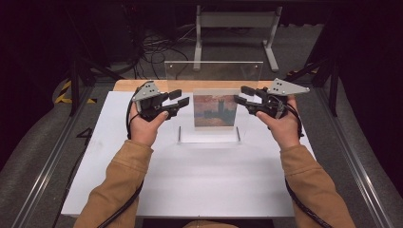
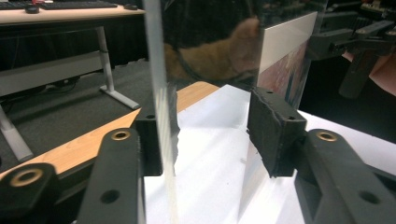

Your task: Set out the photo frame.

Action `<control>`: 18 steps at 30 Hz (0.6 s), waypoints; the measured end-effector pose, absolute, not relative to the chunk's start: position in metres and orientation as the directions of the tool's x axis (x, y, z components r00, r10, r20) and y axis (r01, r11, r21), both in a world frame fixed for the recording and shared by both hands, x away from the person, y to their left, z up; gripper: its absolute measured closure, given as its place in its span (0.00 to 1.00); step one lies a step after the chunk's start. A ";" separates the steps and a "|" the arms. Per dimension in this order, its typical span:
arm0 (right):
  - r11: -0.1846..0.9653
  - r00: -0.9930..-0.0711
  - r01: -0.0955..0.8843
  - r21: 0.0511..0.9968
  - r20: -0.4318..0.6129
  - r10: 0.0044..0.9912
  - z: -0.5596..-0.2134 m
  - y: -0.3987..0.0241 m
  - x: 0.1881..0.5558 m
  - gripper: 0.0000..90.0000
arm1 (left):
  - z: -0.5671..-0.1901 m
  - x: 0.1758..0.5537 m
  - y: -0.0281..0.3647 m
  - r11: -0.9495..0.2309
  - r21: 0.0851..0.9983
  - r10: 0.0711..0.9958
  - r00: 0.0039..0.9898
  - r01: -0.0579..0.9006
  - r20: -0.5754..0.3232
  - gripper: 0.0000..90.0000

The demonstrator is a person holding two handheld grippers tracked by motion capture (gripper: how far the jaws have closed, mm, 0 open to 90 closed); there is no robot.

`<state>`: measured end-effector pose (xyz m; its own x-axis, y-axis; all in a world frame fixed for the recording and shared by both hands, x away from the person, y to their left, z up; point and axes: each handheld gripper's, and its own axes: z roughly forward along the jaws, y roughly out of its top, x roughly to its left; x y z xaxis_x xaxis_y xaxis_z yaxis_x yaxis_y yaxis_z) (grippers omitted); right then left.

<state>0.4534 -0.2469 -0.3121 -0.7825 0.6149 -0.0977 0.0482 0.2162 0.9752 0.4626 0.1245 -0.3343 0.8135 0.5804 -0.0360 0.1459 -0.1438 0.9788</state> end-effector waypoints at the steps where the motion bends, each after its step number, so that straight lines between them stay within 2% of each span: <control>1: 0.212 -0.781 0.054 0.976 -0.091 0.618 -0.312 -0.247 0.454 0.60 | -0.335 0.465 0.124 -0.142 0.979 0.581 0.813 0.145 -0.037 0.58; 2: 0.211 -0.781 0.058 0.976 -0.087 0.619 -0.312 -0.247 0.455 0.60 | -0.335 0.465 0.123 -0.130 0.978 0.576 0.815 0.164 -0.060 0.58; 10: 0.212 -0.768 0.066 0.975 -0.086 0.635 -0.313 -0.246 0.462 0.56 | -0.335 0.476 0.123 -0.121 0.976 0.591 0.803 0.181 -0.075 0.57; 12: 0.213 -0.755 0.073 0.974 -0.085 0.650 -0.313 -0.245 0.464 0.54 | -0.336 0.478 0.123 -0.120 0.976 0.610 0.789 0.184 -0.074 0.52; 14: 0.215 -0.745 0.078 0.973 -0.087 0.661 -0.313 -0.245 0.466 0.51 | -0.338 0.479 0.123 -0.125 0.971 0.627 0.775 0.205 -0.082 0.39; 18: 0.204 -0.730 0.089 0.975 -0.076 0.679 -0.314 -0.246 0.467 0.38 | -0.345 0.481 0.127 -0.126 0.960 0.639 0.760 0.251 -0.115 0.33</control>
